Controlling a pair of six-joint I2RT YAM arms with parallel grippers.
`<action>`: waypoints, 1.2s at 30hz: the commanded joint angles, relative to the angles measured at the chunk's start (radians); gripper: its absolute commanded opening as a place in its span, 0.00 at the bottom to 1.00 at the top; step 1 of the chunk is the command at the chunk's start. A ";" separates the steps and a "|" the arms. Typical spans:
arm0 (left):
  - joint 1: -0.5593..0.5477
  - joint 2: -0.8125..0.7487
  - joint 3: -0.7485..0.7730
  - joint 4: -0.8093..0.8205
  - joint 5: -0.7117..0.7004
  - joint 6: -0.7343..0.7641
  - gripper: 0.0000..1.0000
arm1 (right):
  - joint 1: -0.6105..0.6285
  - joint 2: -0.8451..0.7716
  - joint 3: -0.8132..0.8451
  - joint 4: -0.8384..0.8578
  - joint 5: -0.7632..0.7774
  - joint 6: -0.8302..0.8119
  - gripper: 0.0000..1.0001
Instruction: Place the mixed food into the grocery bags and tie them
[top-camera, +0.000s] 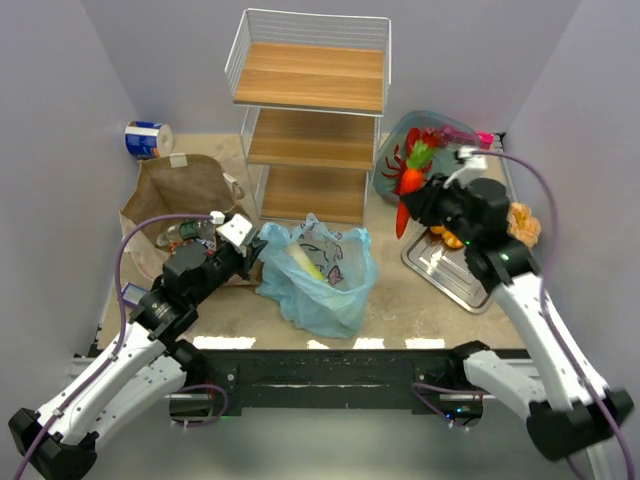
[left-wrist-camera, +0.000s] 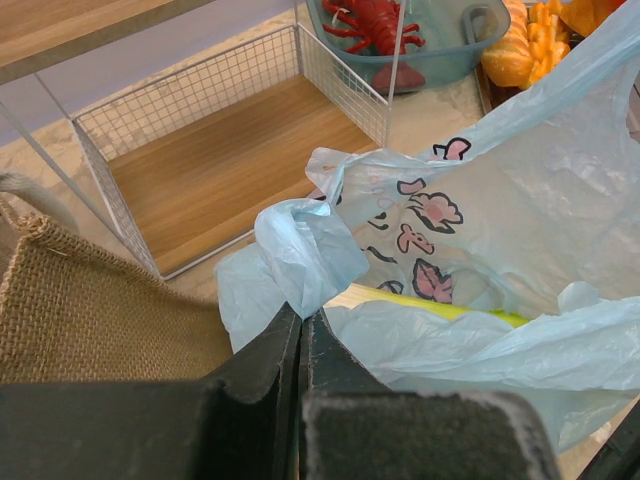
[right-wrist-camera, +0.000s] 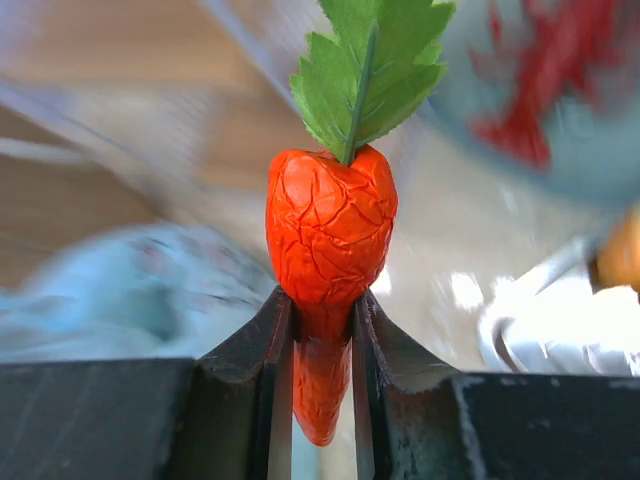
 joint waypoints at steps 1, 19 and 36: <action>0.008 0.000 0.001 0.040 0.018 0.014 0.00 | 0.093 -0.118 0.103 0.139 -0.171 -0.070 0.00; 0.008 0.002 -0.004 0.039 0.025 0.008 0.00 | 0.584 0.172 0.234 -0.025 0.089 -0.511 0.03; 0.008 0.008 -0.002 0.037 0.034 0.011 0.00 | 0.538 0.061 0.332 -0.090 0.071 -0.325 0.88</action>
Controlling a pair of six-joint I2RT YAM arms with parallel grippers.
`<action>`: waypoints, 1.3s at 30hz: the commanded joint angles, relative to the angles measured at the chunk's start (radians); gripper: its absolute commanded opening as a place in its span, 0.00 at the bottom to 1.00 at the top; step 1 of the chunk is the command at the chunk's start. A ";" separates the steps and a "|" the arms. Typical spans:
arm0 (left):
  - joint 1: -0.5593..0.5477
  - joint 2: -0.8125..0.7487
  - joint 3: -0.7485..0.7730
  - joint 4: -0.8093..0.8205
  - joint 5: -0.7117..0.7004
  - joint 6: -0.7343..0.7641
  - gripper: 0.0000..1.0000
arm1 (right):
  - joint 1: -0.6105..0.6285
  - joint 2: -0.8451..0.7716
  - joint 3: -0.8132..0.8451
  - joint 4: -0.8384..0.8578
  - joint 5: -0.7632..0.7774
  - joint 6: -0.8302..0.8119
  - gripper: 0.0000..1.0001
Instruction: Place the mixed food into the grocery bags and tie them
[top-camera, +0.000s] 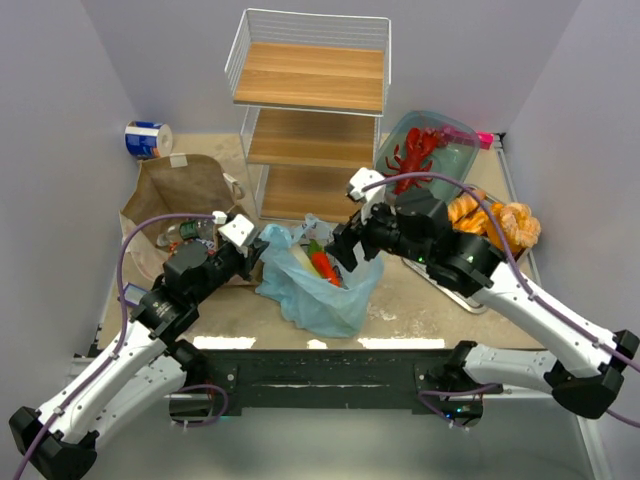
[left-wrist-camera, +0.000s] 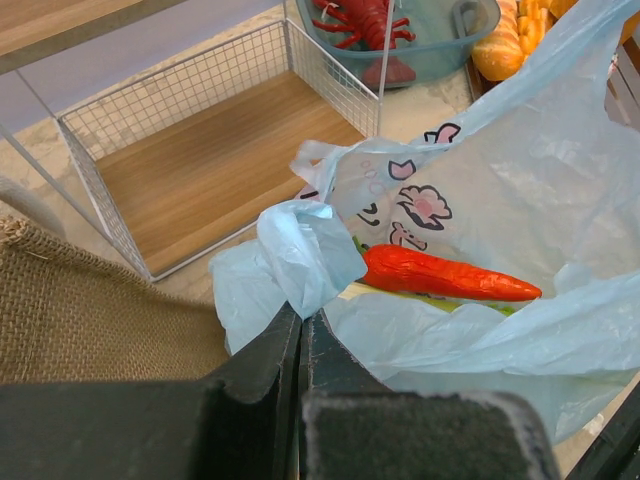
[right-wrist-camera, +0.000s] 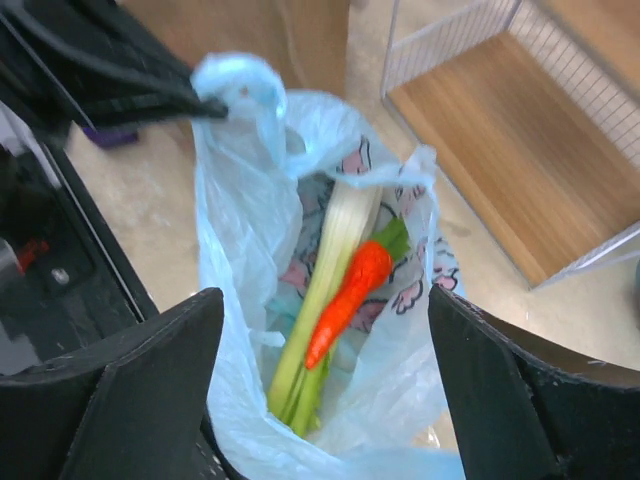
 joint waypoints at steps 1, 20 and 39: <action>0.007 -0.003 -0.002 0.039 0.011 0.011 0.00 | -0.068 -0.033 0.162 0.028 0.039 0.098 0.88; 0.009 -0.001 -0.005 0.032 0.001 0.011 0.00 | -0.787 0.775 0.509 0.088 -0.042 0.303 0.92; 0.010 0.057 0.001 0.028 -0.022 0.031 0.00 | -0.789 1.262 0.901 0.002 0.182 0.378 0.89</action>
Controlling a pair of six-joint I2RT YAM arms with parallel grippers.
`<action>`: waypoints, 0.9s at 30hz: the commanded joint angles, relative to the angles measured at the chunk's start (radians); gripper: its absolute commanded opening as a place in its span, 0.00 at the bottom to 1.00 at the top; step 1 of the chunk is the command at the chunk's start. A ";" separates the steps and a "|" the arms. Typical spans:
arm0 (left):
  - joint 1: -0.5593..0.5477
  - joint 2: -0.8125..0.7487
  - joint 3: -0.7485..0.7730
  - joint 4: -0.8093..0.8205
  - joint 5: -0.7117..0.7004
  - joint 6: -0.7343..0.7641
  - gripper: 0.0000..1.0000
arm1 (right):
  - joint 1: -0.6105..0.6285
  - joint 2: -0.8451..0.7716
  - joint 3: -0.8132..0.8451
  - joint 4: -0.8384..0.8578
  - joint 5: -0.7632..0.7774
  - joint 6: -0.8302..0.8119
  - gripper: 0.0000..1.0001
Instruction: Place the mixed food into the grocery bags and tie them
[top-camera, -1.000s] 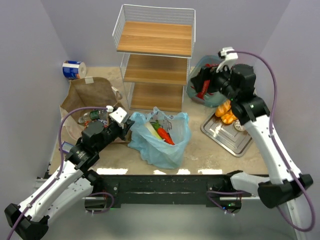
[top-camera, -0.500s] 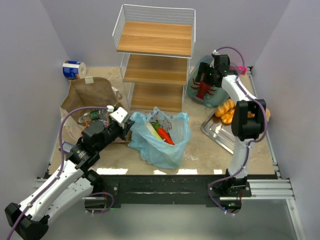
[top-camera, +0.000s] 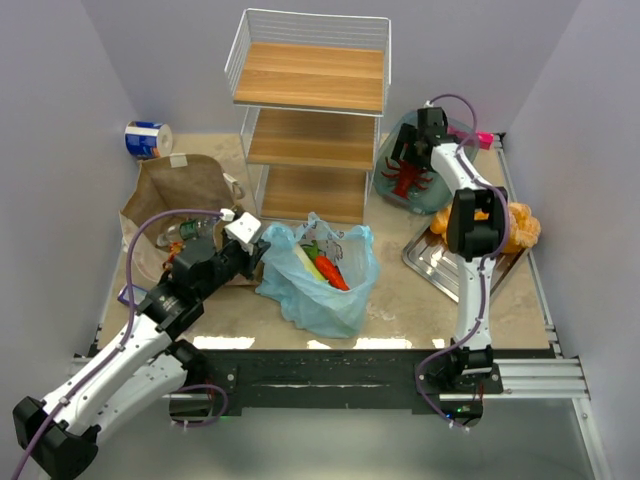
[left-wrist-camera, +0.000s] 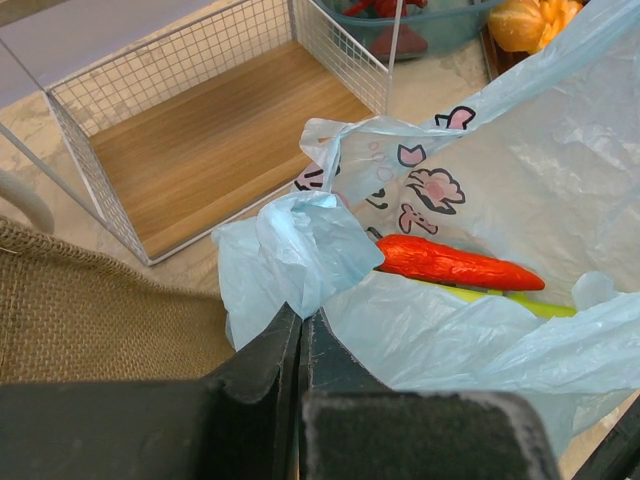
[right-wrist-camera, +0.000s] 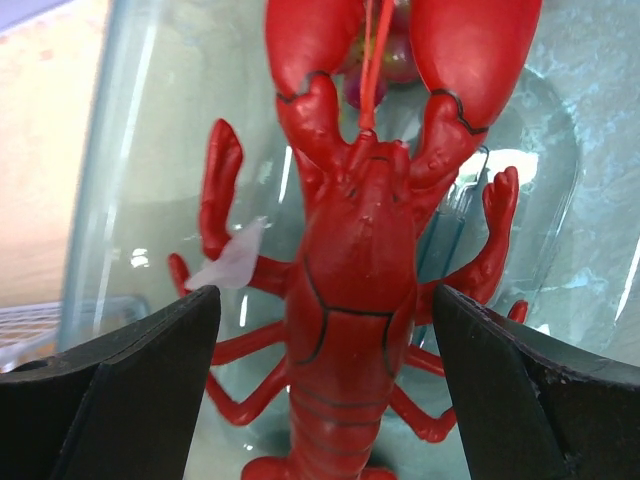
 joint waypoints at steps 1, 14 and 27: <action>0.008 0.006 0.001 0.029 -0.011 0.023 0.00 | 0.002 0.007 0.026 0.004 0.031 0.018 0.89; 0.009 -0.011 0.003 0.029 -0.024 0.021 0.00 | 0.002 0.001 -0.041 0.024 -0.006 0.010 0.35; 0.040 -0.066 0.006 0.085 0.006 -0.039 0.00 | -0.003 -0.315 -0.158 0.121 -0.040 -0.023 0.00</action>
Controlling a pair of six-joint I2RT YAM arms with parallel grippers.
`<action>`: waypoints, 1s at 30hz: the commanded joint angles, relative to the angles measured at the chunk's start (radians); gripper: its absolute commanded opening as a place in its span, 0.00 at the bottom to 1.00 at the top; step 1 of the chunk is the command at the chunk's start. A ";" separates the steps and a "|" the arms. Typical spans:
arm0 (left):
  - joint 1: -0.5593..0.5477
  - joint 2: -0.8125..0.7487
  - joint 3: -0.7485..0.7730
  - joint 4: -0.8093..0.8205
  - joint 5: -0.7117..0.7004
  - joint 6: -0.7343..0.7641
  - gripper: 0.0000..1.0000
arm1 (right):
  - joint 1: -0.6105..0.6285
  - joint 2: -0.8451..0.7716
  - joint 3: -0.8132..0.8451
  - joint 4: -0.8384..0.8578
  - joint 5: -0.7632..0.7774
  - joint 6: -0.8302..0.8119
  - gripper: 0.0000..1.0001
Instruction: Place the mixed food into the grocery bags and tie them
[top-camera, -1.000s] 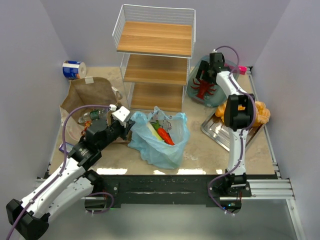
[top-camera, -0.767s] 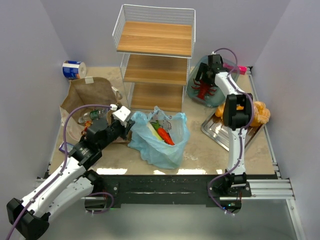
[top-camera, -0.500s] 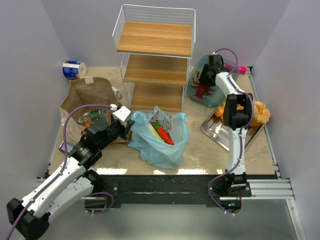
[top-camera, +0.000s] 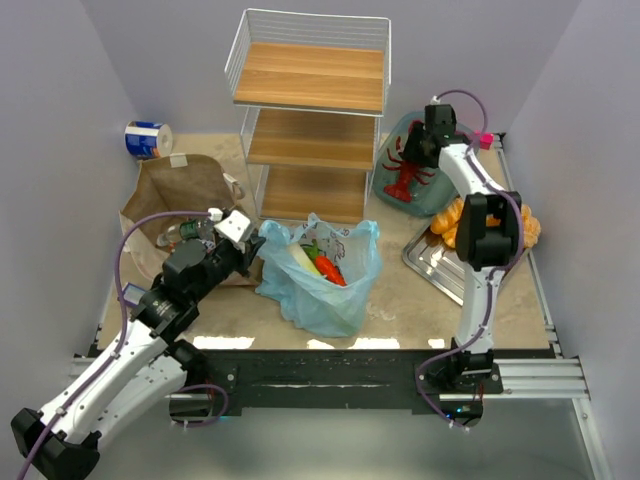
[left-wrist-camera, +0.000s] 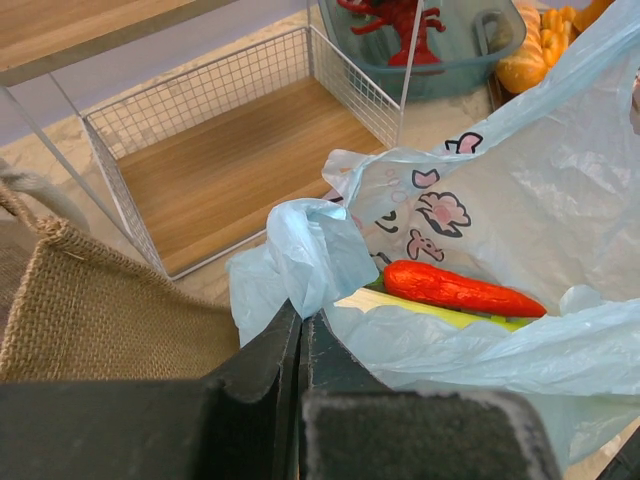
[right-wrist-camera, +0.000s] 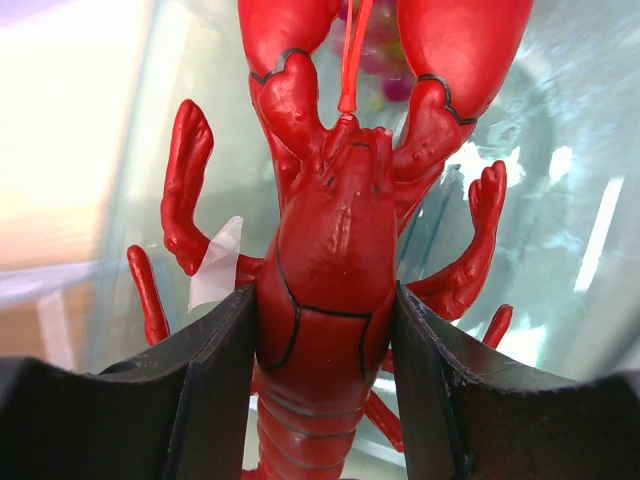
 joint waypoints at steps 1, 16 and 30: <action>0.016 -0.024 0.004 0.062 0.014 -0.025 0.00 | 0.000 -0.213 -0.040 0.095 -0.019 -0.023 0.00; 0.026 -0.037 0.004 0.085 0.089 -0.045 0.00 | -0.007 -0.647 -0.336 0.238 -0.085 -0.083 0.00; 0.029 -0.064 -0.002 0.073 0.109 -0.046 0.00 | -0.079 -0.501 -0.492 0.106 -0.474 -0.033 0.00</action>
